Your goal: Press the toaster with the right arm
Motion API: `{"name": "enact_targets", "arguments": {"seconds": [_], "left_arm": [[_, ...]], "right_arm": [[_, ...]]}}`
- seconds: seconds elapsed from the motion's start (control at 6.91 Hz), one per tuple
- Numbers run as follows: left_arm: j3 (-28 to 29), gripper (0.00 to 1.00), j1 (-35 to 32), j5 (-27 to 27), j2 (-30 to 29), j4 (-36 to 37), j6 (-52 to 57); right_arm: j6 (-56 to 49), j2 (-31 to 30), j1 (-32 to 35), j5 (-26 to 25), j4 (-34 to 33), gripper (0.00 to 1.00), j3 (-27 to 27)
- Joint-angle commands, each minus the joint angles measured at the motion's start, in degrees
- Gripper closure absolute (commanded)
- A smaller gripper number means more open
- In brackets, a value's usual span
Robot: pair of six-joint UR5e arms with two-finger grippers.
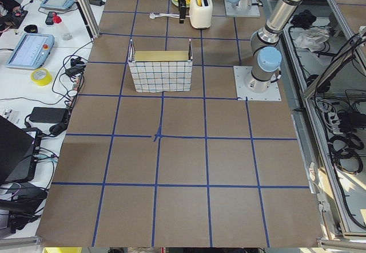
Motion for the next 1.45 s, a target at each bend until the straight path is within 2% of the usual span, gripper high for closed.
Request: {"name": "enact_targets", "arguments": {"seconds": [0.0, 1.01, 1.3], "left_arm": [[0.0, 0.00, 0.0, 0.0, 0.0, 0.0, 0.0], [0.1, 0.00, 0.0, 0.0, 0.0, 0.0, 0.0], [0.1, 0.00, 0.0, 0.0, 0.0, 0.0, 0.0]], "right_arm": [[0.0, 1.6, 0.0, -0.2, -0.2, 1.00, 0.3], [0.0, 4.0, 0.0, -0.2, -3.1, 1.00, 1.3], [0.4, 4.4, 0.0, -0.8, -6.8, 1.00, 3.6]]}}
